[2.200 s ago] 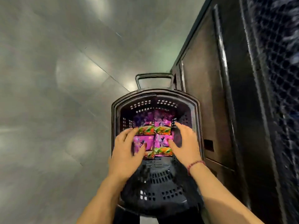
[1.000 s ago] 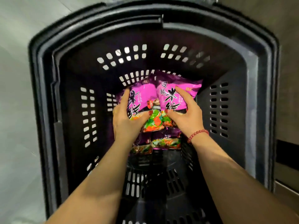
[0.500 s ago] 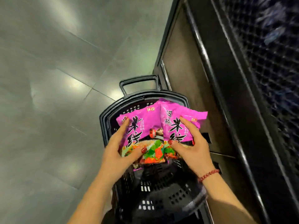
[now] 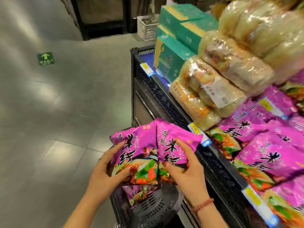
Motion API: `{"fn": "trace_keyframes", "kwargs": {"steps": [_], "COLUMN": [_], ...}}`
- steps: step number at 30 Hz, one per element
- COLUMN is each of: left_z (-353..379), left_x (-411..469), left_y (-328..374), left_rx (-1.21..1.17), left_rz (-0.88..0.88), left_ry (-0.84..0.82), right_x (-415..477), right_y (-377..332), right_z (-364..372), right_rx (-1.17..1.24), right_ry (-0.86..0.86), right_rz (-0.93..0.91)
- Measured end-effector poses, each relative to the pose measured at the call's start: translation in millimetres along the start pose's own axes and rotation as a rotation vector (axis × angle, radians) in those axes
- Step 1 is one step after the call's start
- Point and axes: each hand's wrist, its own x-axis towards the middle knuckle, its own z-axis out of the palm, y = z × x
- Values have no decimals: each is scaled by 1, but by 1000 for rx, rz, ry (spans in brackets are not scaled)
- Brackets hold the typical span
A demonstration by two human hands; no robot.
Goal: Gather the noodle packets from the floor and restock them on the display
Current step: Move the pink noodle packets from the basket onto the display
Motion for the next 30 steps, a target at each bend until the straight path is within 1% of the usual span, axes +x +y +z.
{"fn": "trace_keyframes", "kwargs": {"steps": [3, 6, 10, 12, 14, 17, 19, 21, 26, 30], "left_z": [19, 49, 96, 120, 145, 183, 210, 239, 297, 336], "left_x": [7, 16, 31, 38, 47, 59, 68, 76, 100, 113], "left_y": [31, 54, 82, 93, 101, 110, 115, 125, 140, 158], "left_rx": [-4, 66, 78, 53, 26, 89, 84, 107, 42, 43], "left_rz": [48, 138, 211, 255, 282, 334, 358, 405, 399, 456], "left_ry": [-54, -152, -302, -348, -388, -481, -538, -542, -560, -549], "right_x": [-8, -10, -9, -9, -9, -7, -4, 1, 20, 36], "right_y": [-28, -45, -63, -66, -70, -76, -77, -76, -73, -66], "right_z": [-27, -58, -102, -124, -146, -179, -202, -224, -271, -303], "right_rx": [4, -24, -29, -39, -24, 36, 44, 24, -4, -44], "right_ry": [59, 121, 212, 246, 286, 354, 402, 444, 515, 583], "right_rz": [-19, -51, -83, -90, -63, -46, -37, -39, -95, -116]}}
